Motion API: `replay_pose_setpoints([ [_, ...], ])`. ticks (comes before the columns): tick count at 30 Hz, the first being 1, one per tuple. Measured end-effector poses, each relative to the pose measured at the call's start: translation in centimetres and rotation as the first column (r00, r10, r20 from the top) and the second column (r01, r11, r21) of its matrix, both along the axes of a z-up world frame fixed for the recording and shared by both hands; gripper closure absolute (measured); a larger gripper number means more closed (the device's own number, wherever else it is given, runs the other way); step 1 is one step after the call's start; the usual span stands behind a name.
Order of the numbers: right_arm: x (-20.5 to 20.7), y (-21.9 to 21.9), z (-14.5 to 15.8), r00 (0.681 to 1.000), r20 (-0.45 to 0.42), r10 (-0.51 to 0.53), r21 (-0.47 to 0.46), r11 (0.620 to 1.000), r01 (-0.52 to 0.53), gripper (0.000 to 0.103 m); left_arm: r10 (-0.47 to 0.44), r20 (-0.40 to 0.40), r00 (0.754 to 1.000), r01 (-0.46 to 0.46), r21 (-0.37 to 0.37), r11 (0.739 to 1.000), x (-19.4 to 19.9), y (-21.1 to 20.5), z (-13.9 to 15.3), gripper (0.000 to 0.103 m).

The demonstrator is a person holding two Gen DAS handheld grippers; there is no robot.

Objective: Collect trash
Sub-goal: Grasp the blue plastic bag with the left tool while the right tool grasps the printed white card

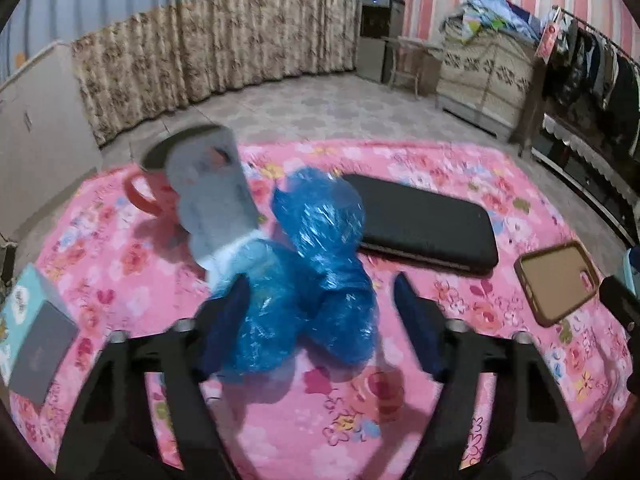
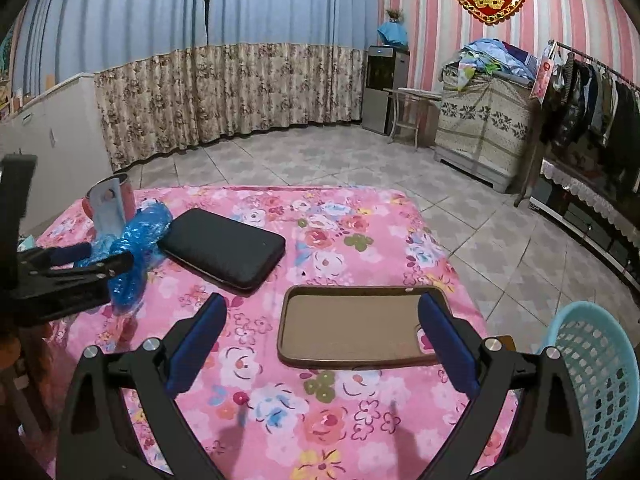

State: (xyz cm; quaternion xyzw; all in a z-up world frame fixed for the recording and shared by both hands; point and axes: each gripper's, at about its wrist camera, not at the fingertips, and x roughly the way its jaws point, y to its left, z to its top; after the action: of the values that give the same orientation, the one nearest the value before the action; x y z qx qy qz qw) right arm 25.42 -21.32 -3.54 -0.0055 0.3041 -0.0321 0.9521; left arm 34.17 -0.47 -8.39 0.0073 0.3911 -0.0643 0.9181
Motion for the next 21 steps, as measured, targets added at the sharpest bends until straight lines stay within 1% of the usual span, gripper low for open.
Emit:
replay_pose_setpoints([
  [2,0.0,-0.1,-0.1,1.000,-0.002,0.000,0.003,1.000,0.000,0.009,-0.005,-0.032,0.999,0.004,-0.009,1.000,0.2,0.2,-0.4,0.071],
  [5,0.0,0.1,0.0,1.000,0.000,0.002,0.001,1.000,-0.002,0.009,0.007,-0.027,1.000,-0.007,-0.021,1.000,-0.4,1.4,0.1,0.080],
  [8,0.3,0.9,-0.1,1.000,-0.003,0.016,0.017,1.000,-0.016,0.009,0.047,0.001,0.999,-0.047,-0.030,0.998,-1.9,3.9,1.5,0.082],
  [11,1.0,2.4,0.0,0.999,-0.004,0.043,0.035,0.998,-0.043,0.009,0.096,0.051,0.994,-0.096,-0.003,0.995,-3.7,6.9,3.7,0.082],
  [13,1.5,3.7,-0.1,0.998,-0.007,0.067,0.041,0.997,-0.067,0.009,0.140,0.076,0.987,-0.141,0.006,0.990,-4.9,9.3,4.9,0.082],
  [17,3.2,7.4,-0.3,0.992,-0.028,0.125,0.064,0.990,-0.123,0.009,0.218,0.110,0.970,-0.223,0.035,0.974,-5.8,13.4,6.3,0.082],
  [18,3.6,8.5,-0.3,0.989,-0.032,0.142,0.063,0.988,-0.140,0.008,0.233,0.115,0.966,-0.238,0.031,0.971,-6.0,14.2,6.5,0.082],
  [21,4.5,11.6,-0.5,0.980,-0.037,0.195,0.037,0.980,-0.194,0.009,0.274,0.117,0.955,-0.273,-0.022,0.962,-6.4,16.5,7.2,0.082],
])
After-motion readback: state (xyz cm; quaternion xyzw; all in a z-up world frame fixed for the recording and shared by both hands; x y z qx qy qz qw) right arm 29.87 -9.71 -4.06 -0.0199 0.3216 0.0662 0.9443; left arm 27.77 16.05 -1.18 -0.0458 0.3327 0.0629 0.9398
